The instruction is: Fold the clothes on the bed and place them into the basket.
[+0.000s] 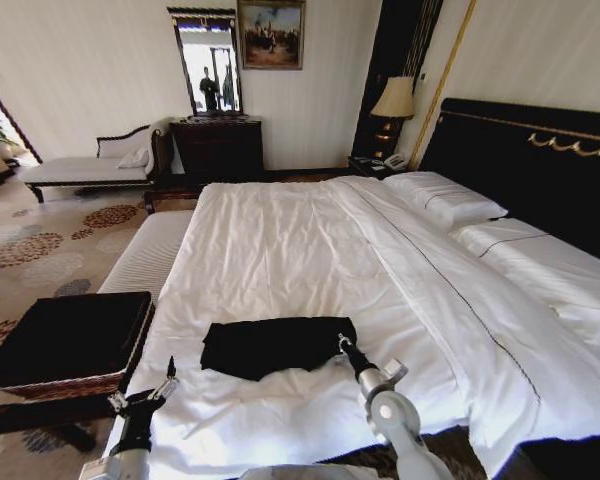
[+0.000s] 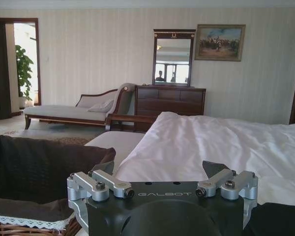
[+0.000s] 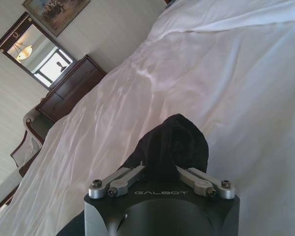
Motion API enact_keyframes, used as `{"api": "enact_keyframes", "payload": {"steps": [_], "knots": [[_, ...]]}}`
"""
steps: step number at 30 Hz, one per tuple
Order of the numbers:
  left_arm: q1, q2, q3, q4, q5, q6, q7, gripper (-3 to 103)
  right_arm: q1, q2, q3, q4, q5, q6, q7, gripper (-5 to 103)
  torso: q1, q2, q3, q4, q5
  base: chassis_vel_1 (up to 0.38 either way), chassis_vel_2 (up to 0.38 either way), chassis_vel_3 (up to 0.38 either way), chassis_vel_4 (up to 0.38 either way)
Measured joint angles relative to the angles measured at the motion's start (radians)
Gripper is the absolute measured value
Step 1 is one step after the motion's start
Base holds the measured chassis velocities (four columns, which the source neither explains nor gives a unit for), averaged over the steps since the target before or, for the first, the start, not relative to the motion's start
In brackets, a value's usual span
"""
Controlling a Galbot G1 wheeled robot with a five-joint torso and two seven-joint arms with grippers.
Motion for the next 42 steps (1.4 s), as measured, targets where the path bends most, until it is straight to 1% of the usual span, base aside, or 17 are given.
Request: {"api": "enact_keyframes", "payload": {"steps": [3, 7, 9, 12, 13, 16, 18, 21, 23, 24, 25, 28, 29, 31, 33, 36, 42], "knots": [[0.000, 0.001, -0.006, 0.001, -0.004, -0.002, 0.000, 100, 0.013, -0.030, 0.024, 0.002, 0.016, -0.002, 0.004, 2, 0.000, 0.000, 0.000, 0.0001, 0.0002, 0.000, 0.000, 0.000, 0.000], [0.003, 0.001, -0.019, 0.001, -0.015, -0.005, 0.000, 100, 0.035, -0.057, 0.048, -0.001, 0.002, -0.005, 0.005, 2, 0.000, 0.000, 0.000, 0.0001, 0.0003, 0.000, 0.000, 0.000, 0.000], [0.007, 0.002, -0.034, -0.002, -0.027, -0.007, 0.000, 100, 0.048, -0.087, 0.061, -0.005, -0.008, -0.009, 0.005, 2, 0.000, 0.000, 0.000, 0.0002, 0.0001, 0.000, 0.000, 0.000, 0.000], [0.011, 0.008, -0.057, -0.005, -0.052, -0.008, 0.000, 100, 0.056, -0.137, 0.048, -0.013, -0.057, -0.010, 0.002, 2, 0.000, 0.000, 0.000, 0.0000, 0.0001, 0.000, 0.000, 0.000, 0.000], [0.011, 0.008, -0.057, -0.005, -0.052, -0.008, 0.000, 100, 0.056, -0.137, 0.048, -0.013, -0.057, -0.010, 0.002, 2, 0.000, 0.000, 0.000, 0.0000, 0.0001, 0.000, 0.000, 0.000, 0.000], [0.012, 0.012, -0.068, -0.006, -0.063, -0.008, 0.000, 100, 0.065, -0.155, -0.008, -0.005, -0.130, 0.000, -0.004, 2, 0.000, 0.000, 0.000, -0.0001, 0.0001, 0.000, 0.000, 0.000, 0.000], [0.012, 0.013, -0.070, -0.006, -0.064, -0.008, 0.000, 100, 0.071, -0.154, -0.035, 0.003, -0.152, 0.003, -0.004, 2, 0.000, 0.000, 0.000, 0.0000, 0.0000, 0.000, 0.000, 0.000, 0.000], [0.005, 0.014, -0.075, -0.005, -0.064, -0.001, 0.000, 100, 0.094, -0.142, -0.124, 0.037, -0.187, 0.003, -0.002, 2, 0.000, 0.000, 0.000, 0.0006, -0.0001, 0.000, 0.000, 0.000, 0.000], [0.000, 0.019, -0.073, -0.005, -0.063, 0.004, -0.001, 100, 0.097, -0.138, -0.142, 0.047, -0.192, 0.000, -0.002, 2, 0.000, 0.000, 0.000, 0.0008, 0.0000, 0.000, 0.000, 0.000, 0.000], [-0.007, 0.027, -0.069, -0.005, -0.062, 0.012, -0.005, 100, 0.099, -0.133, -0.155, 0.057, -0.196, -0.002, -0.002, 2, 0.000, 0.000, 0.000, 0.0006, -0.0001, 0.000, 0.000, 0.000, 0.000], [-0.017, 0.035, -0.063, -0.007, -0.056, 0.022, -0.009, 100, 0.112, -0.125, -0.188, 0.068, -0.198, -0.008, -0.002, 2, 0.000, 0.000, 0.000, -0.0006, -0.0004, 0.000, 0.000, 0.000, 0.000], [-0.018, 0.035, -0.062, -0.012, -0.051, 0.030, -0.013, 100, 0.127, -0.121, -0.221, 0.068, -0.200, -0.010, -0.001, 2, 0.000, 0.000, 0.000, -0.0003, -0.0004, 0.000, 0.000, 0.000, 0.000], [-0.017, 0.034, -0.064, -0.020, -0.049, 0.035, -0.015, 100, 0.142, -0.116, -0.253, 0.063, -0.204, -0.011, -0.001, 2, 0.000, 0.000, 0.000, 0.0006, -0.0001, 0.000, 0.000, 0.000, 0.000], [-0.011, 0.034, -0.076, -0.037, -0.049, 0.040, -0.018, 100, 0.170, -0.099, -0.321, 0.039, -0.225, -0.012, -0.001, 2, 0.000, 0.000, 0.000, 0.0003, -0.0001, 0.000, 0.000, 0.000, 0.000], [-0.009, 0.034, -0.078, -0.041, -0.049, 0.042, -0.018, 100, 0.175, -0.094, -0.334, 0.032, -0.230, -0.012, -0.001, 2, 0.000, 0.000, 0.000, 0.0001, -0.0001, 0.000, 0.000, 0.000, 0.000], [-0.002, 0.036, -0.090, -0.055, -0.049, 0.045, -0.020, 100, 0.203, -0.056, -0.397, -0.012, -0.268, -0.007, -0.003, 2, 0.000, 0.000, 0.000, 0.0003, -0.0001, 0.000, 0.000, 0.000, 0.000], [0.003, 0.036, -0.098, -0.071, -0.051, 0.050, -0.021, 100, 0.218, -0.016, -0.448, -0.042, -0.289, -0.004, -0.002, 2, 0.000, 0.000, 0.000, 0.0001, 0.0000, 0.000, 0.000, 0.000, 0.000]]}}
